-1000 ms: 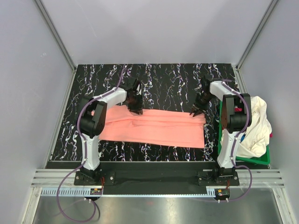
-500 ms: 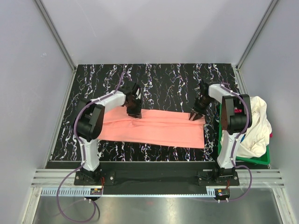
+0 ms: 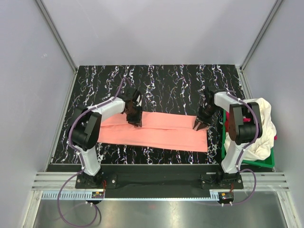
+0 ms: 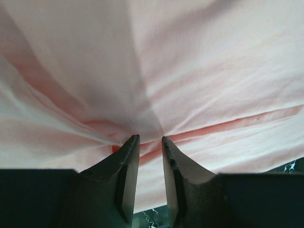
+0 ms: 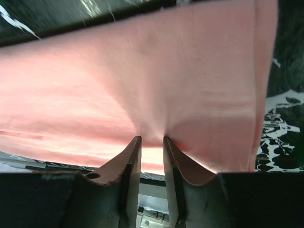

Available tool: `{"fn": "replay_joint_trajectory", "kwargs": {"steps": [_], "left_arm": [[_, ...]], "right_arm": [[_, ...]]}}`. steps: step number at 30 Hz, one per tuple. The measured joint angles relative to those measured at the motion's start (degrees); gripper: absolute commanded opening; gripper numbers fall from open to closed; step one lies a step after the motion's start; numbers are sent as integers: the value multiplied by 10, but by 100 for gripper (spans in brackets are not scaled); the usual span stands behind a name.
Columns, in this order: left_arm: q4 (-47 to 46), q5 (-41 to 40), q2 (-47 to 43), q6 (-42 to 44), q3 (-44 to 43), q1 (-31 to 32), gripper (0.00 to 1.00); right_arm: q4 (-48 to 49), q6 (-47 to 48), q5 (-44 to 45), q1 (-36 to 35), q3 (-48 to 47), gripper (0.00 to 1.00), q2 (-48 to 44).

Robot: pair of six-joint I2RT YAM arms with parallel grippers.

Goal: Fold and stack the t-shirts
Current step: Fold the tshirt

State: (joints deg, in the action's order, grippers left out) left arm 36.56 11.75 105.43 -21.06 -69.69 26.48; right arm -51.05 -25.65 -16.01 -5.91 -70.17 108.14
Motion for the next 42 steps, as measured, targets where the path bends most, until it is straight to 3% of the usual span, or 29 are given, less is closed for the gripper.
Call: {"fn": "replay_joint_trajectory", "kwargs": {"steps": [5, 15, 20, 26, 34, 42], "left_arm": [[27, -15, -46, 4, -5, 1, 39], [54, -58, -82, 27, -79, -14, 40], [59, -51, -82, 38, -66, -90, 56], [57, -12, -75, 61, -70, -190, 53], [12, 16, -5, 46, -98, -120, 53], [38, -110, 76, -2, -178, -74, 52]], "right_arm": [[-5, 1, 1, 0, 11, 34, -28], [-2, 9, 6, 13, -21, 34, -32], [14, 14, 10, 18, -1, 34, -28], [19, 22, 17, 19, 20, 34, -7], [22, 25, 16, 20, 20, 34, -3], [24, 30, 15, 20, 20, 34, -3]]}}
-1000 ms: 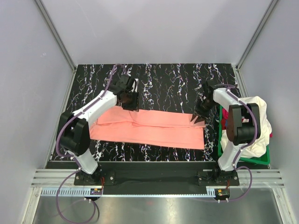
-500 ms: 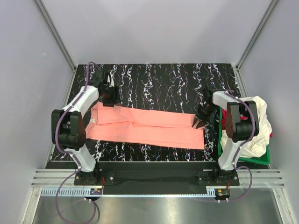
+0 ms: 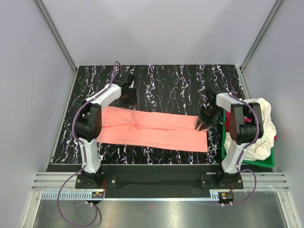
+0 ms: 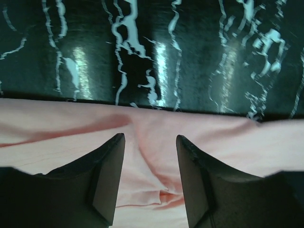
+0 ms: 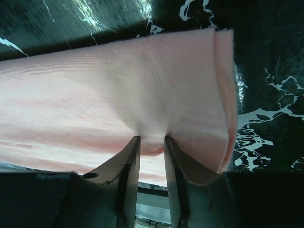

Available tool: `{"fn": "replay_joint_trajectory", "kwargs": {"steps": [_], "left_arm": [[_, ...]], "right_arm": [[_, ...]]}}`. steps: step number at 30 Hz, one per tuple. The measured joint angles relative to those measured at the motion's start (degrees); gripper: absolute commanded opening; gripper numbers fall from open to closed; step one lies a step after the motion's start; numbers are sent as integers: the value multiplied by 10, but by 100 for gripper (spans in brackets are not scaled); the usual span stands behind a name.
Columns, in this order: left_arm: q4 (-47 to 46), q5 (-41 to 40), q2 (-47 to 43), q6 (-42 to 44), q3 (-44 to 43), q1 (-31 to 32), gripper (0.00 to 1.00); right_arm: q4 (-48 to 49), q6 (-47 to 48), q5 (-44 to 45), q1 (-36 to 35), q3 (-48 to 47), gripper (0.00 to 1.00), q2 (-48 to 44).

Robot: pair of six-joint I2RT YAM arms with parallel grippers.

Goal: Fold and stack the t-shirts
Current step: Fold the tshirt

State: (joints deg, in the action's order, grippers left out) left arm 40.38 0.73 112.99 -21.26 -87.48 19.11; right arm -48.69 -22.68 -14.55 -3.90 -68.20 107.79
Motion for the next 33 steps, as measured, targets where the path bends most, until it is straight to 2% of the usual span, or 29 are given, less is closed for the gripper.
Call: {"fn": "replay_joint_trajectory", "kwargs": {"steps": [5, 11, 15, 22, 33], "left_arm": [[19, -59, 30, -29, -16, 4, 47], [43, -92, 54, -45, -24, 8, 43], [50, -103, 56, -50, -27, 9, 29], [54, -112, 61, -54, -30, 12, 18], [67, -120, 17, -54, -1, 46, 18]], "right_arm": [[0, 2, -1, 0, 0, 34, 0], [0, 4, -2, 0, 0, 34, 0], [1, 5, -2, 0, 0, 34, 0], [1, 8, -3, 0, 0, 34, 0], [12, 10, -15, 2, 5, 34, 0]]}}
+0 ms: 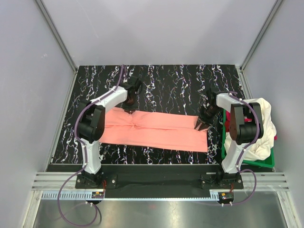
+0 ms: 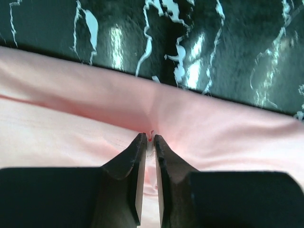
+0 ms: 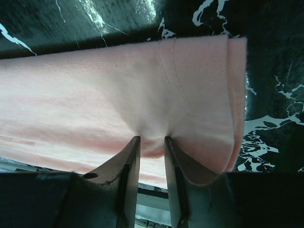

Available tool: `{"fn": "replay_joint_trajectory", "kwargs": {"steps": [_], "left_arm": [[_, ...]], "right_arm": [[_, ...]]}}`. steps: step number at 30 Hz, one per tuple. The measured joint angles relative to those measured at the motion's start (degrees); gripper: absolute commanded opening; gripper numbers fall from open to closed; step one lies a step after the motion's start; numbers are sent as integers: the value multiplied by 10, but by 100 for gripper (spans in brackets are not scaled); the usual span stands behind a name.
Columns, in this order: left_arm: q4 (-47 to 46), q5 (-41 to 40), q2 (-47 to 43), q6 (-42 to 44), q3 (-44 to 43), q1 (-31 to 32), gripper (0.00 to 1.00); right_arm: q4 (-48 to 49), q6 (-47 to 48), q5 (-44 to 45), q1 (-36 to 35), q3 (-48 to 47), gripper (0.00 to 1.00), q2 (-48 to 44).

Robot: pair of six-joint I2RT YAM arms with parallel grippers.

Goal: Fold and stack the t-shirts
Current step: Fold the tshirt

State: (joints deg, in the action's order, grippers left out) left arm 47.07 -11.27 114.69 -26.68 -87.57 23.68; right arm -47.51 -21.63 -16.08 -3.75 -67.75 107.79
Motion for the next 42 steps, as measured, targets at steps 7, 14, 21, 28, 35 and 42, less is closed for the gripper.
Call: {"fn": "replay_joint_trajectory", "kwargs": {"steps": [7, 14, 21, 28, 35, 42], "left_arm": [[-1, 0, -16, -2, 24, 14, 19], [0, -2, -16, 0, 26, 19, 36], [3, -12, -18, -1, 24, 21, 46], [6, 6, -82, 23, 22, 16, 38], [-38, 74, -130, 39, 26, -3, 20], [-40, 77, -121, 37, 60, -20, 16]], "right_arm": [[3, 0, -7, 1, 3, 34, 0], [4, 0, -10, 1, 4, 34, 0], [4, 0, -12, 1, 5, 34, 0], [46, -26, -61, -23, 5, 33, -24], [209, -138, -171, -147, -62, 9, 1], [328, -256, -230, -249, -176, 2, 148]]}}
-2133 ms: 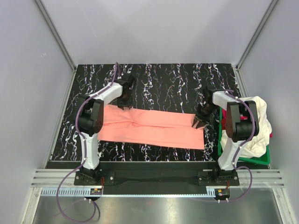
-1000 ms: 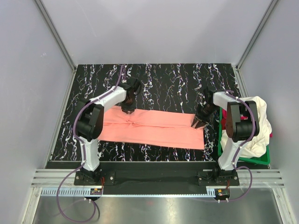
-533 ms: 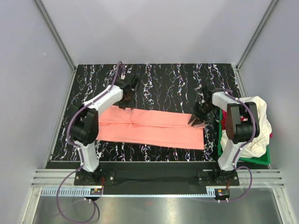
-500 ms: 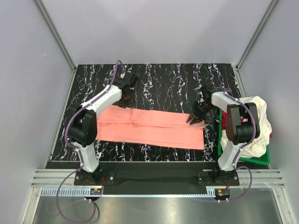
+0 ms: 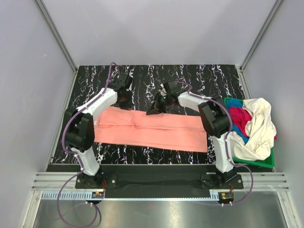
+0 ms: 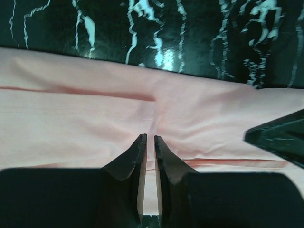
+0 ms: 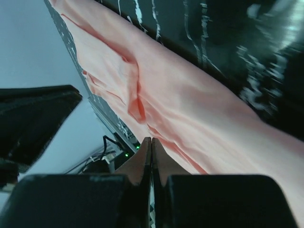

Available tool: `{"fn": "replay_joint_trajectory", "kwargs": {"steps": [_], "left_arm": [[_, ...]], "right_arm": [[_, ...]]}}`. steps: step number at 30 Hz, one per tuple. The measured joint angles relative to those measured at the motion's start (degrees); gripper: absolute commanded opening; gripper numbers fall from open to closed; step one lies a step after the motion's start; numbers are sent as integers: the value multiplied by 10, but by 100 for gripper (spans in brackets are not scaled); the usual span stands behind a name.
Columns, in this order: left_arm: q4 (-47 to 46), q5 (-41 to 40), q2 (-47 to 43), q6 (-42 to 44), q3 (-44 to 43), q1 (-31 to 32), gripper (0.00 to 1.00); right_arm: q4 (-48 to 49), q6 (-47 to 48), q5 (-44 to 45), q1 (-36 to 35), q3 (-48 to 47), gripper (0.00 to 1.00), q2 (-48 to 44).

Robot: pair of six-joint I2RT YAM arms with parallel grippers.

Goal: Fold and stack the t-shirts
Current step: Fold the tshirt

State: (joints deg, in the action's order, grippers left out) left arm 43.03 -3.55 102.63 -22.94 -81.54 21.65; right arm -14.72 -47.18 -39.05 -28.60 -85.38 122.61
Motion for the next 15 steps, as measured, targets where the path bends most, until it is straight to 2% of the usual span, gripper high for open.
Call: {"fn": "replay_joint_trajectory", "kwargs": {"steps": [7, 15], "left_arm": [[-14, 21, 7, -12, 65, -34, 14], [-42, 50, 31, -30, 99, -36, 13]], "right_arm": [[19, -62, -15, -70, -90, 0, 96], [15, -87, -26, -92, -135, 0, 140]]}}
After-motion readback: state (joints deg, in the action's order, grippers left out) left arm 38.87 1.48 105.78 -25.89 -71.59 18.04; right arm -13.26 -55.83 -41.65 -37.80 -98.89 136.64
